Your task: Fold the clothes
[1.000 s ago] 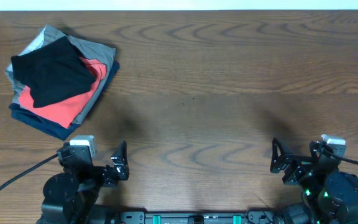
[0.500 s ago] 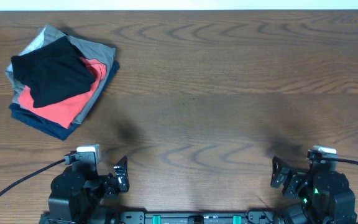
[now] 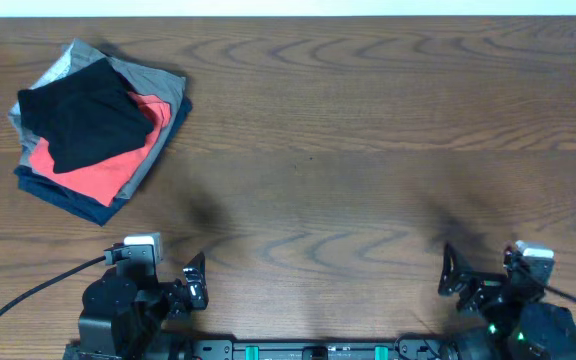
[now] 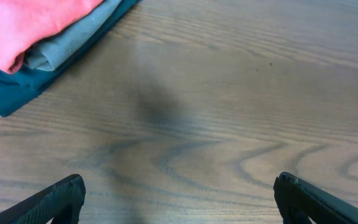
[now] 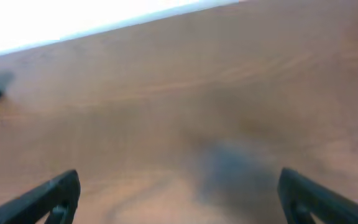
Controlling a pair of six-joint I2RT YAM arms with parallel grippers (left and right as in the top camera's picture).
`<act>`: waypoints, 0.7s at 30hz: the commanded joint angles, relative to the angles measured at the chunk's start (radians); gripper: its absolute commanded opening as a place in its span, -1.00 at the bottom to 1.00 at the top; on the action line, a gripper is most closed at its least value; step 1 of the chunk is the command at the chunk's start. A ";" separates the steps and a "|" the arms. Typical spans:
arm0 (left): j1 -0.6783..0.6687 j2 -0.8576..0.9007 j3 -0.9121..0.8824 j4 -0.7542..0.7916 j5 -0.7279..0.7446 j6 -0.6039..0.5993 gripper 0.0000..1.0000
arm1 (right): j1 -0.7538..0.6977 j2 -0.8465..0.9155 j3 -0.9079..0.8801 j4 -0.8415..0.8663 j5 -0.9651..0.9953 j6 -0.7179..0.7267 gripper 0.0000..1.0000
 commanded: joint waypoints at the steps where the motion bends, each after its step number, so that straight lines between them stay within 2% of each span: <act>1: -0.001 -0.006 -0.004 0.000 -0.015 0.017 0.95 | -0.043 -0.039 -0.105 0.114 -0.075 -0.203 0.98; 10: -0.001 -0.006 -0.004 0.000 -0.015 0.017 0.96 | -0.073 -0.043 -0.417 0.737 -0.085 -0.323 0.99; 14: -0.001 -0.006 -0.004 0.000 -0.016 0.017 0.96 | -0.076 -0.043 -0.541 0.964 -0.069 -0.325 0.99; 19: -0.001 -0.006 -0.004 0.000 -0.016 0.017 0.96 | -0.079 -0.043 -0.557 0.961 -0.069 -0.386 0.98; 21: -0.001 -0.006 -0.004 0.000 -0.016 0.017 0.96 | -0.079 -0.043 -0.557 0.905 -0.069 -0.415 0.98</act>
